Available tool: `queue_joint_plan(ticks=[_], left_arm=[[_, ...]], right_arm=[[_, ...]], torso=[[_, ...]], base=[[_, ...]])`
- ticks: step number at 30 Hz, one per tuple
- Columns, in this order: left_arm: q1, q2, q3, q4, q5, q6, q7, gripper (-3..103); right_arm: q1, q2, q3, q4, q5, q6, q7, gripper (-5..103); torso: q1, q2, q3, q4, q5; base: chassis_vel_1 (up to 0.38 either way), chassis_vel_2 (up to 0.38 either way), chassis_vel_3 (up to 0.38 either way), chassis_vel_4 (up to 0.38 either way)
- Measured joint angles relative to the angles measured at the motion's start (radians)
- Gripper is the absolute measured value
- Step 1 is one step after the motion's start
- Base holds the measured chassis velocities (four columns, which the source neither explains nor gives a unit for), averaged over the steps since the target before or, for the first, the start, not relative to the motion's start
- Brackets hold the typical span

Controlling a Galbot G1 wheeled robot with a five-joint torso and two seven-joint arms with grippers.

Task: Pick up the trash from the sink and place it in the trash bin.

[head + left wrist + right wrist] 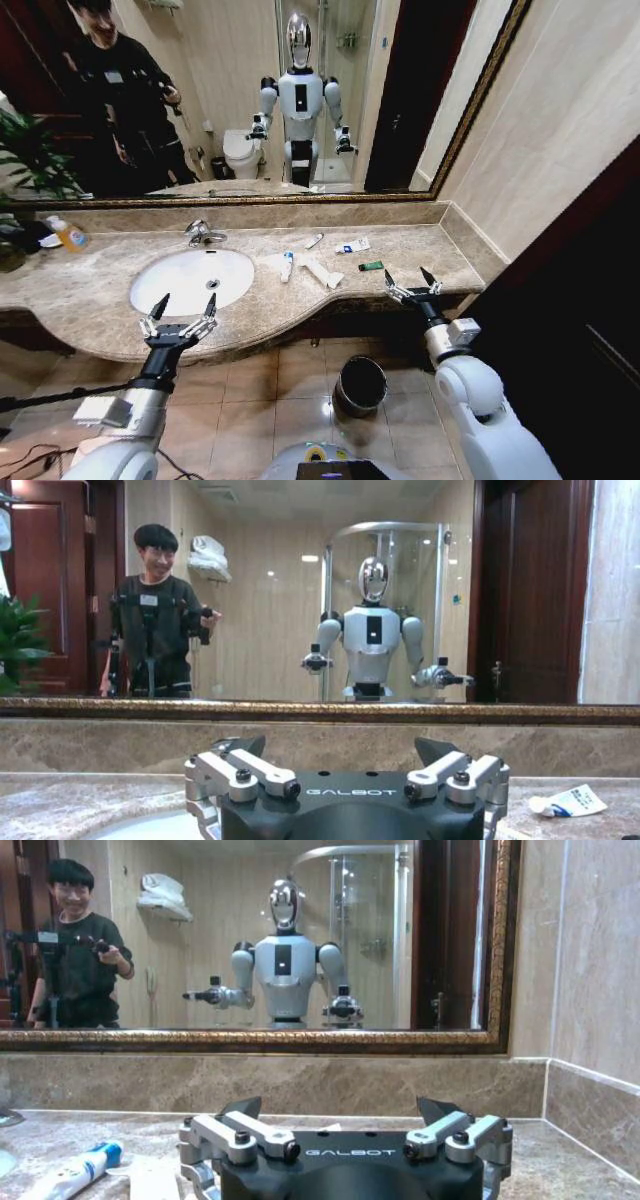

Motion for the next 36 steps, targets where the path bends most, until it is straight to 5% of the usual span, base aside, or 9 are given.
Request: queue_joint_plan(ticks=[15, 27, 36], left_arm=[[0.000, 0.000, 0.000, 0.000, 0.000, 0.000, 0.000, 100], [0.000, 0.000, 0.000, 0.000, 0.000, 0.000, 0.000, 100], [0.000, 0.000, 0.000, 0.000, 0.000, 0.000, 0.000, 100]], right_arm=[[-0.001, 0.003, 0.007, -0.003, 0.000, 0.004, -0.011, 100], [-0.030, 0.087, 0.211, -0.143, 0.058, 0.119, -0.334, 100], [-0.044, 0.054, 0.186, -0.109, 0.106, 0.073, -0.320, 100]], torso=[[0.000, 0.000, 0.000, 0.0000, -0.0001], [0.000, 0.000, 0.000, -0.0005, 0.0005], [0.000, 0.000, 0.000, -0.0001, 0.0000]], base=[[0.000, 0.000, 0.000, 0.000], [0.000, 0.000, 0.000, 0.000], [0.000, 0.000, 0.000, 0.000]])
